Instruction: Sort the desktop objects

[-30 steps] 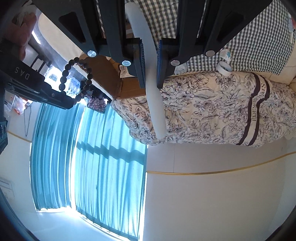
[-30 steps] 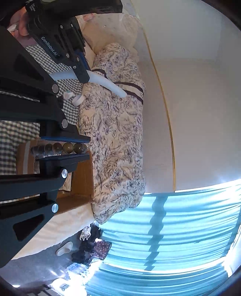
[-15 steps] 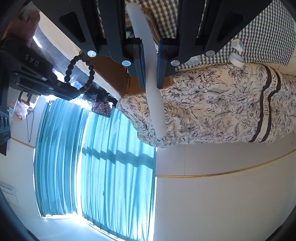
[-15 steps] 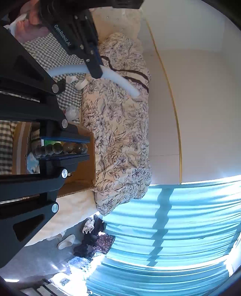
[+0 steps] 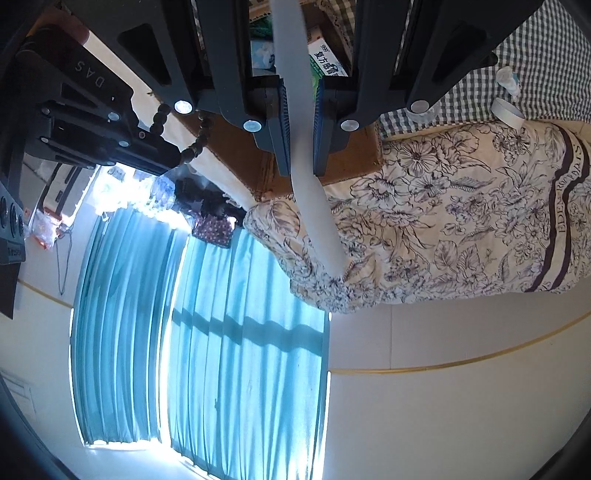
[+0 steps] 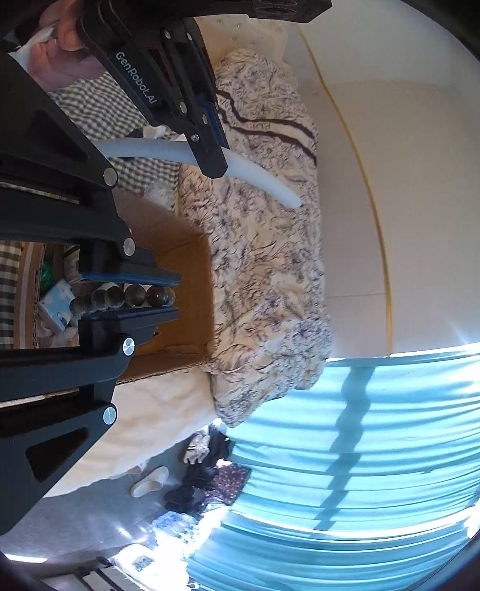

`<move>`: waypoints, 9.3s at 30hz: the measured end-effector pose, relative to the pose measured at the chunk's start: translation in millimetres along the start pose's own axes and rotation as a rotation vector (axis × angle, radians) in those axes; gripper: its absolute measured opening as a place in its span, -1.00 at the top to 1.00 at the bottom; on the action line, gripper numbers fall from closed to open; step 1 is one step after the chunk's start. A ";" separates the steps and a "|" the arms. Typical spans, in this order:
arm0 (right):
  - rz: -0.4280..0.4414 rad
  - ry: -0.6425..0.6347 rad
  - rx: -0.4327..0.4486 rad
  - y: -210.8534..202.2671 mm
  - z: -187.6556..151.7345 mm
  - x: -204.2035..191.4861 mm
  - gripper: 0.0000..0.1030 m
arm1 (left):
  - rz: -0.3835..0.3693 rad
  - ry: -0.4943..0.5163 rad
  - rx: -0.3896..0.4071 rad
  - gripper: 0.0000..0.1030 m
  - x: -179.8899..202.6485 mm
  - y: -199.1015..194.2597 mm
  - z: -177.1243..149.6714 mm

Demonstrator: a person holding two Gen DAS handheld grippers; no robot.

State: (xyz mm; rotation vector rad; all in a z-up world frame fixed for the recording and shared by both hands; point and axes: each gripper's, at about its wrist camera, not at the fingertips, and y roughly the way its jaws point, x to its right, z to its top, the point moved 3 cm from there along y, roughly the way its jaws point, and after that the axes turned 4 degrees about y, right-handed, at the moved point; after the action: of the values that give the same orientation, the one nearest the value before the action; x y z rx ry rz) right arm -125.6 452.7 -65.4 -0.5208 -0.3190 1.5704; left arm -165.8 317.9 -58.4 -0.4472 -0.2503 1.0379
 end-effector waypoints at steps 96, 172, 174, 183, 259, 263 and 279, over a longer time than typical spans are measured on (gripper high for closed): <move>0.212 -0.072 0.048 -18.8 -2.8 -253.7 -0.65 | 0.399 -0.294 0.044 -0.54 -293.4 -193.3 -79.5; -0.101 -0.071 -0.258 336.8 -118.5 -194.1 -0.78 | 0.278 -0.387 -0.330 -0.33 -398.4 142.5 -260.8; -0.089 -0.059 -0.249 336.8 -117.5 -193.1 -0.76 | 0.266 -0.399 -0.324 -0.33 -399.4 141.3 -261.5; -0.071 -0.090 -0.242 327.4 -119.2 -198.3 -0.20 | 0.284 -0.373 -0.300 -0.20 -390.9 130.6 -258.8; 0.075 -0.062 0.088 -67.2 -27.9 -154.0 -0.20 | 0.272 -0.132 0.101 -0.21 -158.1 -172.4 -56.1; 0.020 -0.026 0.090 -74.3 -23.8 -120.7 -0.20 | 0.228 -0.106 0.106 -0.21 -134.8 -161.2 -47.4; -0.096 0.027 0.092 -72.3 -6.9 -41.1 -0.20 | 0.115 -0.063 0.104 -0.21 -71.1 -109.8 -21.3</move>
State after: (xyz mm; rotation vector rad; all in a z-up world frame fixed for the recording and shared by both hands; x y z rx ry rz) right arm -59.6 416.5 -29.5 -0.4490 -0.2463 1.4769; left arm -107.4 203.7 -25.0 -0.3383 -0.2275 1.1733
